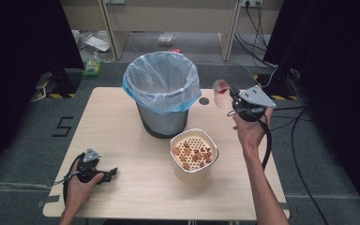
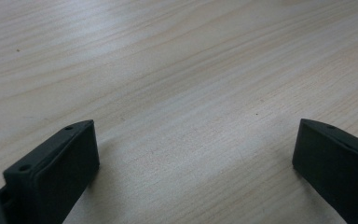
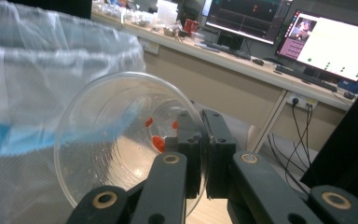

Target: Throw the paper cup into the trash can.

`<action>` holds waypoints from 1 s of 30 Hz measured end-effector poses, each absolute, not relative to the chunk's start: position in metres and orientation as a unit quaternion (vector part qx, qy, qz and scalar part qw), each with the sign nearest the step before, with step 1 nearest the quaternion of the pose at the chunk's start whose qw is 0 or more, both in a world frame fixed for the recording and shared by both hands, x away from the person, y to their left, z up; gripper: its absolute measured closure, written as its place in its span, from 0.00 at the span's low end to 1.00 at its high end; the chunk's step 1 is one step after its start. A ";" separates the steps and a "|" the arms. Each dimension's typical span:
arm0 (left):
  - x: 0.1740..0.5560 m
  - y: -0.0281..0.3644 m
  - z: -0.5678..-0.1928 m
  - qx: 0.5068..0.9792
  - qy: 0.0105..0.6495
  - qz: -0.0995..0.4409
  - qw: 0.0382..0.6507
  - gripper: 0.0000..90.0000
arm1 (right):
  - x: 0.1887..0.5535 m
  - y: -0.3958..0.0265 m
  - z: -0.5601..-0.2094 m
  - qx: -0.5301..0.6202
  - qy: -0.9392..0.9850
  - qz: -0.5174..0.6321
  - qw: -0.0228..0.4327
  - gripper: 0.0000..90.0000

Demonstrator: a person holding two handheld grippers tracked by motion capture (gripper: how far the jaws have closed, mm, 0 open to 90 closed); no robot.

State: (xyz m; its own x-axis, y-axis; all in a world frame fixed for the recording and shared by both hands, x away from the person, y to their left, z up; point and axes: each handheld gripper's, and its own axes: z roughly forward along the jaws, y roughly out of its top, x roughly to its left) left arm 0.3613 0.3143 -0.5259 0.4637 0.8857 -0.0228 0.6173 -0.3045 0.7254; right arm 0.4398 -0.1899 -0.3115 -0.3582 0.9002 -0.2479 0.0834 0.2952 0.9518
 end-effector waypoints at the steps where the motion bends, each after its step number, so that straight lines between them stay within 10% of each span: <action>1: 0.361 0.314 -0.526 0.784 0.479 0.195 0.343 0.00 | 0.441 -0.190 -0.308 0.362 0.677 0.469 0.436 0.97; 30: 0.361 0.314 -0.526 0.784 0.479 0.198 0.343 0.00 | 0.483 -0.119 -0.227 0.313 0.700 0.467 0.440 0.97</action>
